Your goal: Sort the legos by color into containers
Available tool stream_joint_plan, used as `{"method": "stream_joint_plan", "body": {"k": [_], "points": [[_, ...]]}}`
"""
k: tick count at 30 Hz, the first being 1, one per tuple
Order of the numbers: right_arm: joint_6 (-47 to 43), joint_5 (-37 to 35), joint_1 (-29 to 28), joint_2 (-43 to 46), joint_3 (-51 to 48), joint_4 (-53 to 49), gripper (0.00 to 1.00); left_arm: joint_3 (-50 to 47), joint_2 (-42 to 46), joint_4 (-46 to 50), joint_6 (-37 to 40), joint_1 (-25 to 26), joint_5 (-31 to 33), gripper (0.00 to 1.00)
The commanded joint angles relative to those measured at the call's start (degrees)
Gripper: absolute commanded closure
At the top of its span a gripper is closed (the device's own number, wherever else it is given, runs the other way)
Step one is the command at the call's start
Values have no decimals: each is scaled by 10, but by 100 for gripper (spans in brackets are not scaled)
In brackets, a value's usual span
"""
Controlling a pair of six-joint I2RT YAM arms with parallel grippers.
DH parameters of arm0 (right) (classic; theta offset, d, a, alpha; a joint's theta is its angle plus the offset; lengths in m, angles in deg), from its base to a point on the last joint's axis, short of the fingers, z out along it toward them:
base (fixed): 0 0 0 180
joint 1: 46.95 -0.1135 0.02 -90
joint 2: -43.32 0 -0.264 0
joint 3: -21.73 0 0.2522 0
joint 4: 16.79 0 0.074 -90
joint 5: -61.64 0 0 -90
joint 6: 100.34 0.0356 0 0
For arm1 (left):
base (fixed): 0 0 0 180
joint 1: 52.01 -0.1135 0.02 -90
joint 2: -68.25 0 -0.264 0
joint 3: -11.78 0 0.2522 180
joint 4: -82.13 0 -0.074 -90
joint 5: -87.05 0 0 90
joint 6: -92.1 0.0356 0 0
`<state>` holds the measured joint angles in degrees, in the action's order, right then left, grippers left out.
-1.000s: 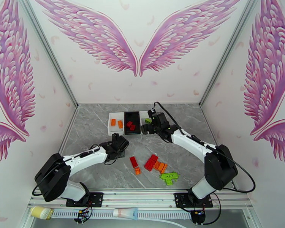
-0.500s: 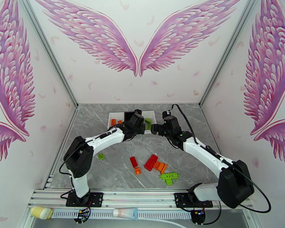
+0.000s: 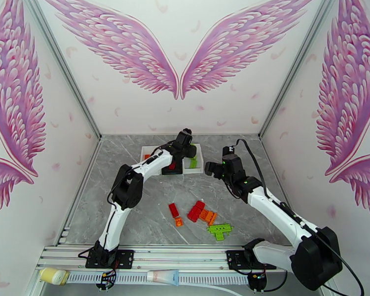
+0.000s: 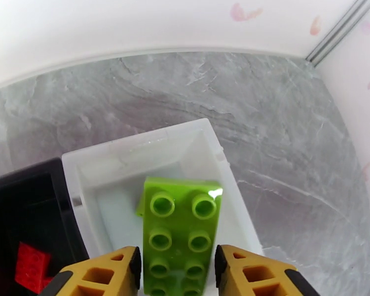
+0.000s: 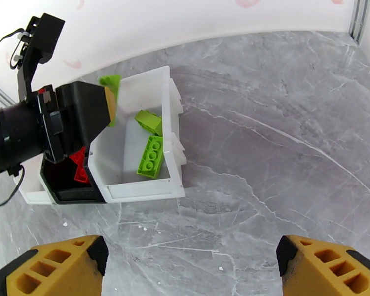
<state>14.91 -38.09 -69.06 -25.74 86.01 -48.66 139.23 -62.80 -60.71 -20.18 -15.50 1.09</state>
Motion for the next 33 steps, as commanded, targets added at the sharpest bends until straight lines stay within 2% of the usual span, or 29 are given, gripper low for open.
{"method": "stream_joint_plan", "body": {"k": [1, 4, 8, 13, 20, 23, 29, 33], "points": [[-28, 2, 5, 17, -1, -28, 4, 22, 17, 22, 42, 2, -7, 35], [-42, 16, 4, 11, 7, -45, 5, -29, 69, -4, 64, 6, -2, 25], [-59, 42, 4, -8, 20, -70, 5, -143, 157, -55, 78, 16, -5, 12], [-65, 68, -7, -34, 37, -119, 4, -315, 287, -127, 82, 41, 28, 3], [-43, 84, -45, -63, 38, -185, 3, -544, 460, -202, 97, 82, 58, 1], [-21, 91, -67, -76, 34, -199, 3, -622, 525, -231, 143, 100, 33, 1], [32, 98, -109, -112, 49, -226, 2, -715, 615, -249, 167, 125, 33, 1], [104, 92, -130, -130, 66, -253, 3, -752, 658, -246, 205, 133, 13, 1]]}}
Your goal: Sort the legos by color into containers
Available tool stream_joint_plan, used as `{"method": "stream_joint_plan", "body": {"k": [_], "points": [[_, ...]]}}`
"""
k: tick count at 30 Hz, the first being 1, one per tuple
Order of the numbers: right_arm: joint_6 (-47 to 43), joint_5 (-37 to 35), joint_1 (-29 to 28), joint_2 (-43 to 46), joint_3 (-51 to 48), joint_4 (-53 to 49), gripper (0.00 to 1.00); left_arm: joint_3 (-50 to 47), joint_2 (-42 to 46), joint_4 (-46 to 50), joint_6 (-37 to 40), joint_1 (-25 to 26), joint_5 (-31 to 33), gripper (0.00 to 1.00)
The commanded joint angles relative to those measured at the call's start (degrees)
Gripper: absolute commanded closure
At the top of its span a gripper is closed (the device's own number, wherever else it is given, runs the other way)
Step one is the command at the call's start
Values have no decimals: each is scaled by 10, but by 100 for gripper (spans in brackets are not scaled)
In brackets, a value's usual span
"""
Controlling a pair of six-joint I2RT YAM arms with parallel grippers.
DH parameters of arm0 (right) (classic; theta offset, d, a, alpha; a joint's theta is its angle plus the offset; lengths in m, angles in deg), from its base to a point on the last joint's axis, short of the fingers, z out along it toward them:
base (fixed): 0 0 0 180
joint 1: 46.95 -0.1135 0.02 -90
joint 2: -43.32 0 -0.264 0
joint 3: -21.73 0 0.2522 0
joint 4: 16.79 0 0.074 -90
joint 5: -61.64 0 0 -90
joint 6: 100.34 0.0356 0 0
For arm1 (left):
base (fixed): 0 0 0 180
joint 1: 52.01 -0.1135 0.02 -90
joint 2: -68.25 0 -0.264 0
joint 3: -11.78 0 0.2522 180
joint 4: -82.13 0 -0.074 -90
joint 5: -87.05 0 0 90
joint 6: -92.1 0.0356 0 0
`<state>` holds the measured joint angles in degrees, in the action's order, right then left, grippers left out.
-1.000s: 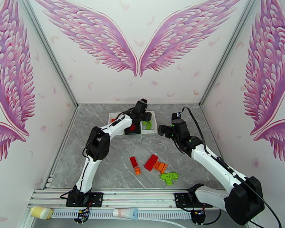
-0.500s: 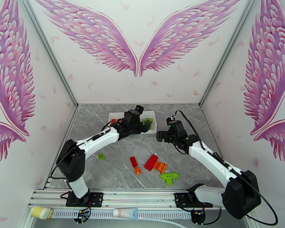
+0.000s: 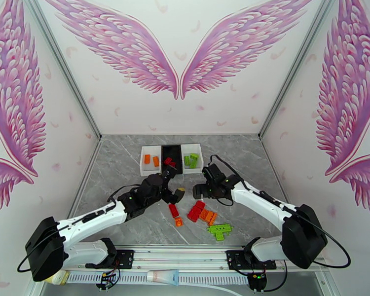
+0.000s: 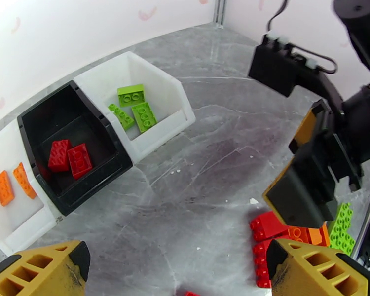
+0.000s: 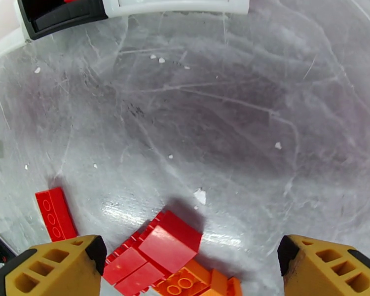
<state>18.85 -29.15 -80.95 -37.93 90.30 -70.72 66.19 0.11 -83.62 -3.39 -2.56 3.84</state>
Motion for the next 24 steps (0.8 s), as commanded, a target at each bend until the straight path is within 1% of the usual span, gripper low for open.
{"method": "stream_joint_plan", "body": {"k": [1, 3, 6, 10, 12, 15, 19, 22, 24], "points": [[81, 1, -17, -14, 29, -35, 3, -33, 42, -16, 47, 5, -15, 1], [111, -2, -26, -29, 38, -45, 3, -52, 68, -13, 65, 6, -23, 1], [182, -10, -29, -57, 56, -72, 3, -75, 106, -3, 105, 4, -48, 1], [245, -20, -34, -74, 55, -60, 5, -101, 130, 0, 138, -5, -90, 1], [257, -33, -36, -80, 52, -61, 6, -117, 137, -9, 147, -7, -120, 1], [263, -41, -36, -81, 44, -61, 6, -144, 154, -27, 138, -6, -153, 1], [272, -38, -46, -84, 37, -55, 9, -180, 182, -49, 123, -5, -180, 1], [290, -33, -55, -88, 29, -40, 12, -187, 202, -25, 144, -9, -197, 1], [303, -36, -64, -98, 31, -37, 13, -205, 208, -40, 138, -21, -214, 1]]}}
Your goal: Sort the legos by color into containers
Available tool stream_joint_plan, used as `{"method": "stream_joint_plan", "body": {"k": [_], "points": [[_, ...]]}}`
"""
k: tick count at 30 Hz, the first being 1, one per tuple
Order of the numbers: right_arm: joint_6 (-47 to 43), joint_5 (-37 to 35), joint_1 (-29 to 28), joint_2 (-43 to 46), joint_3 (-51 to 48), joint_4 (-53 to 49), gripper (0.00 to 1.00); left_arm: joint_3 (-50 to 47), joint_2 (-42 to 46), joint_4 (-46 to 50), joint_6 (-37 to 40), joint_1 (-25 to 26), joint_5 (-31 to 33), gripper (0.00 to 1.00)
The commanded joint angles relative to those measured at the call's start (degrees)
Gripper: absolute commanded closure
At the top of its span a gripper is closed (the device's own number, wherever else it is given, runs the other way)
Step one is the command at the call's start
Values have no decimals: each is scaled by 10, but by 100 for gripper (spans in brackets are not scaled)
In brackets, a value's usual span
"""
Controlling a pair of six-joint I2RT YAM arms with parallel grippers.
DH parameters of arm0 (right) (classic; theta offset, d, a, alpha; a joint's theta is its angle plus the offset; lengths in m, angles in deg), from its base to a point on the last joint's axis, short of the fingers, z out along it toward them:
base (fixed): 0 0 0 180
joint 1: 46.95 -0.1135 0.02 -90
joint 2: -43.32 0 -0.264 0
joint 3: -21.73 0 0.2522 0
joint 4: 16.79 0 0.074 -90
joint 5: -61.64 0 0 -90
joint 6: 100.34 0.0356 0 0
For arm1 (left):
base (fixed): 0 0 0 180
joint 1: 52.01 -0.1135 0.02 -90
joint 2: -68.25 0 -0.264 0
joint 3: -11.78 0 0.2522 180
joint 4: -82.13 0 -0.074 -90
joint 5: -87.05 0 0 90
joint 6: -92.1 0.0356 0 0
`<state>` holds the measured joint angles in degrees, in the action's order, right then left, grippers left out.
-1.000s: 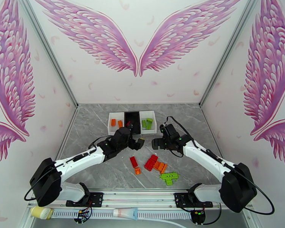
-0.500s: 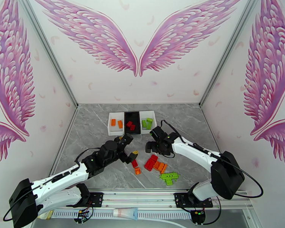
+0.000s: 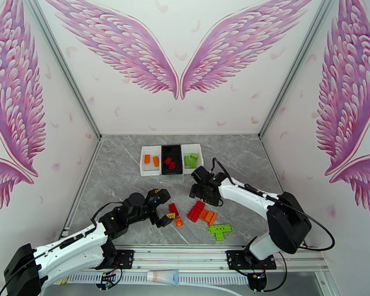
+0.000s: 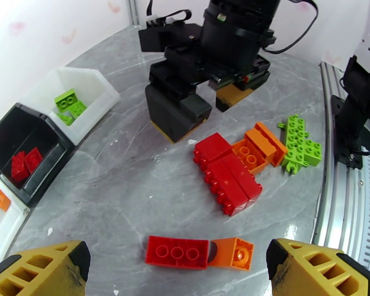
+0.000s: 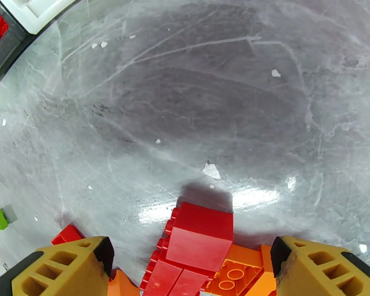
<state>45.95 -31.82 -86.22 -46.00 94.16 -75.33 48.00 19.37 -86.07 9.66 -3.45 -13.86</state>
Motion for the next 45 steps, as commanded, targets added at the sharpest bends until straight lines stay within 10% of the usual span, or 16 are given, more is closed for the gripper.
{"method": "stream_joint_plan", "body": {"k": [1, 29, 45], "points": [[38, -11, -16, -22, -7, 10, 14, -32, 16, -26, -1, -17, -45, 1], [51, -43, -50, -105, 25, -15, 55, -62, -35, -96, 0, -11, -24, 1], [-73, -134, -52, -101, 173, -40, 56, -62, -3, -90, -20, -20, 12, 1]]}}
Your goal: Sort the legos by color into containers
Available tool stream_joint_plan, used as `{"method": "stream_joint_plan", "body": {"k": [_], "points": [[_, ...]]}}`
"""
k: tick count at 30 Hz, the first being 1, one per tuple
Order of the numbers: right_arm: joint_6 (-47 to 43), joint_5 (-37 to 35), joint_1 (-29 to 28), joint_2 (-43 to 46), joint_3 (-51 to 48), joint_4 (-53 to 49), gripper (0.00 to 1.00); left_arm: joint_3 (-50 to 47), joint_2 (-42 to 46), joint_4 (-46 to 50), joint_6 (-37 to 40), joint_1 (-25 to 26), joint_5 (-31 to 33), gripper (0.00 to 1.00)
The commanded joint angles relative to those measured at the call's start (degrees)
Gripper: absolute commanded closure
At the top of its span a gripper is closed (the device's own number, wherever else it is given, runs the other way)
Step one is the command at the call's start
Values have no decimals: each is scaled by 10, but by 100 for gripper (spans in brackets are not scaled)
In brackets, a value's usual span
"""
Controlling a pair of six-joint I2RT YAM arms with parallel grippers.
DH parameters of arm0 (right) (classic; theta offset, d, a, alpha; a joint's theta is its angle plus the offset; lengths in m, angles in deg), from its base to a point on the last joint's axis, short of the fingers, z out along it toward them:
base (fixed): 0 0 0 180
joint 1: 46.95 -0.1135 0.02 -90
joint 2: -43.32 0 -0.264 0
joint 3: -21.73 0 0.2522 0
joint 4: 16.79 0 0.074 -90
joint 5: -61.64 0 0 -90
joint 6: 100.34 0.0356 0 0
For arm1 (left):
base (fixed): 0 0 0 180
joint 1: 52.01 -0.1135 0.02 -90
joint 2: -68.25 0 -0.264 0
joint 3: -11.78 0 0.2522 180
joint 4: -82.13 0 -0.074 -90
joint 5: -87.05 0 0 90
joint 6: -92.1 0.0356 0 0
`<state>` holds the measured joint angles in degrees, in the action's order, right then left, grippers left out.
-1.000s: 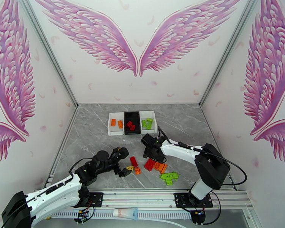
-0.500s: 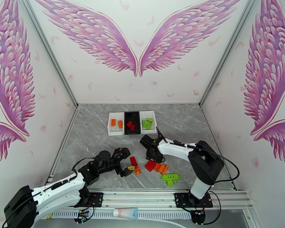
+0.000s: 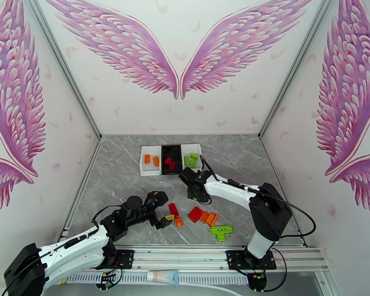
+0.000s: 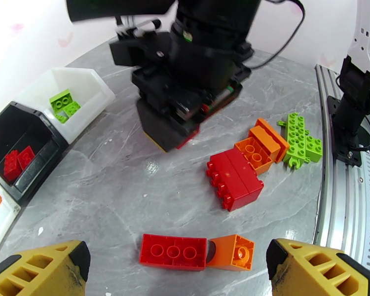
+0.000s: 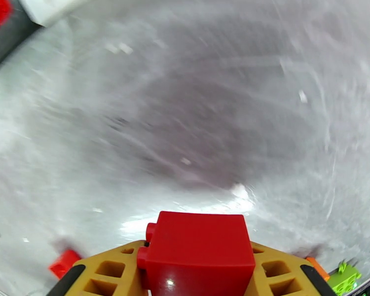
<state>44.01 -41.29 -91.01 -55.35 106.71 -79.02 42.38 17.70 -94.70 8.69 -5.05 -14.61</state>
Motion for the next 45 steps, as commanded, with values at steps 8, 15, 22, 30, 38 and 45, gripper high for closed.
{"method": "stream_joint_plan", "body": {"k": [8, 15, 22, 30, 38, 45], "points": [[-153, -52, 1, -107, 213, 22, 57, 1, 21, -2, -59, -18, 101, 1], [-206, -50, 9, -219, 365, 39, 58, 2, 33, 9, -80, -25, 152, 1], [-223, -61, 19, -300, 448, 70, 59, 2, 42, 15, -99, -29, 174, 1], [-247, -57, 25, -330, 497, 65, 39, 3, 54, 25, -101, -32, 181, 1], [-249, -48, 7, -216, 376, 94, 24, 28, 84, 103, -117, -48, 230, 1], [-246, -46, -17, -69, 200, 157, 18, 81, 83, 211, -193, -85, 283, 1]]}}
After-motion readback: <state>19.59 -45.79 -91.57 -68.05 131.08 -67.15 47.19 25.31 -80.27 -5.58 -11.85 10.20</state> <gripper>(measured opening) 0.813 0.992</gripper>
